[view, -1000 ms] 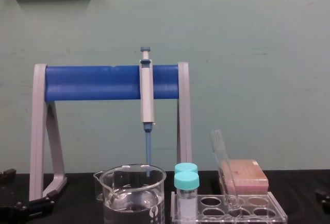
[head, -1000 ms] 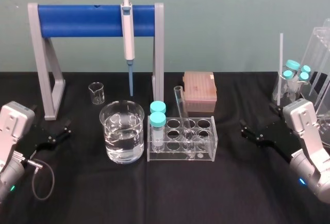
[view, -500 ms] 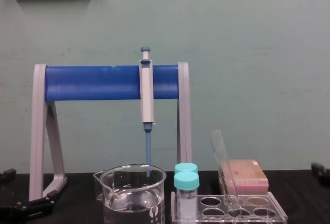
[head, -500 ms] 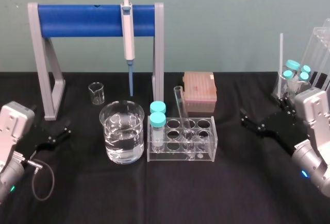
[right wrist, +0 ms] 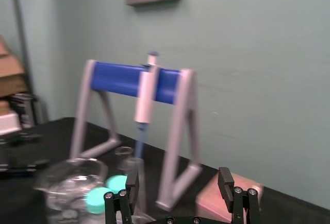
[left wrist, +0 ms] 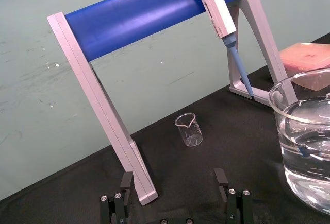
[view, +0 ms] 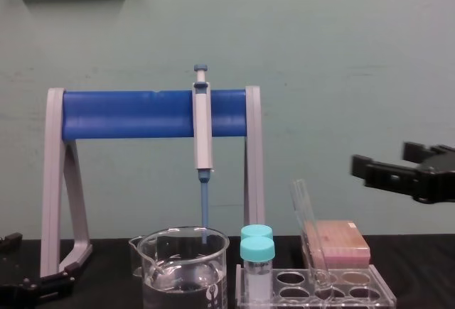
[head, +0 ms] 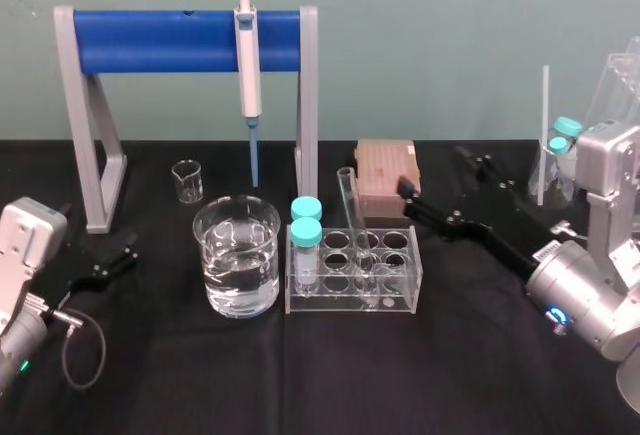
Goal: Hold the test tube with one hand and immerse one end into the beaker, then return it to the test tube rack.
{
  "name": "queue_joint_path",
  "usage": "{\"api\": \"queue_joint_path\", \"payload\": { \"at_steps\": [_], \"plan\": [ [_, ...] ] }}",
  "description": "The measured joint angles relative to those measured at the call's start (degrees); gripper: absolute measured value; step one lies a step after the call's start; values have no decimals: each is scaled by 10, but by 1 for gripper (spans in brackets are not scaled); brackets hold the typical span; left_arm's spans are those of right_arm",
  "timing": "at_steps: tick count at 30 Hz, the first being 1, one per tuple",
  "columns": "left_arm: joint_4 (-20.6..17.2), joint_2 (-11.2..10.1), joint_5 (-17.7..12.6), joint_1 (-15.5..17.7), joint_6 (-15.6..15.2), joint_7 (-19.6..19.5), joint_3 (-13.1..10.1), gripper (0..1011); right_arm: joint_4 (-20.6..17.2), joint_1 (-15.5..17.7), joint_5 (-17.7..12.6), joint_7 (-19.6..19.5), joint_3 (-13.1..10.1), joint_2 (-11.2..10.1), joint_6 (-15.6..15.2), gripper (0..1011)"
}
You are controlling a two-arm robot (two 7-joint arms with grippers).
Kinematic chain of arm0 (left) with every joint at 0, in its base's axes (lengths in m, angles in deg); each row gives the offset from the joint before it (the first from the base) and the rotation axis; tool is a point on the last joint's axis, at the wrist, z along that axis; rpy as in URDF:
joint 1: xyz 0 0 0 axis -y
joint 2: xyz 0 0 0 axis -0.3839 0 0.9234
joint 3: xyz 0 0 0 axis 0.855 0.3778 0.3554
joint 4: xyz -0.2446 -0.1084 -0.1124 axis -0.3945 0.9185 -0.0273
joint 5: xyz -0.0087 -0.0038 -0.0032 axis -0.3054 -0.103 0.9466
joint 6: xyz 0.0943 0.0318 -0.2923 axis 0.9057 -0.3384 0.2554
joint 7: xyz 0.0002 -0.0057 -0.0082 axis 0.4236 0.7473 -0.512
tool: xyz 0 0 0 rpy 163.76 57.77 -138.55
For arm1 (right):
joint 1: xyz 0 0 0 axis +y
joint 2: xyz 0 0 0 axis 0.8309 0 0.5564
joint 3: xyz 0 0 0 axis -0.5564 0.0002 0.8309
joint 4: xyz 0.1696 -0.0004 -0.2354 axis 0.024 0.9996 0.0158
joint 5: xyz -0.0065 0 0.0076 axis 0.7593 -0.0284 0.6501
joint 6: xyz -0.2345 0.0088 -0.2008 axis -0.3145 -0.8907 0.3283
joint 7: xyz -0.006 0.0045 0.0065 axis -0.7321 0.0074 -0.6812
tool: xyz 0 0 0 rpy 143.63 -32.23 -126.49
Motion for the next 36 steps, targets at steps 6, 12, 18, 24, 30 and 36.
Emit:
{"api": "queue_joint_path", "payload": {
  "at_steps": [6,12,18,24,30,36],
  "plan": [
    [0,0,0,0,0,0,0,1000,-10,-5,-3,35,9,4,-12,1002],
    [0,0,0,0,0,0,0,1000,-2,-16,5,58,19,13,-27,1002],
    [0,0,0,0,0,0,0,1000,21,-31,21,69,28,25,-41,1002],
    [0,0,0,0,0,0,0,1000,47,-49,38,76,36,42,-52,1002],
    [0,0,0,0,0,0,0,1000,71,-61,51,83,43,56,-66,1002],
    [0,0,0,0,0,0,0,1000,91,-69,63,84,43,69,-76,1002]
  ]
}}
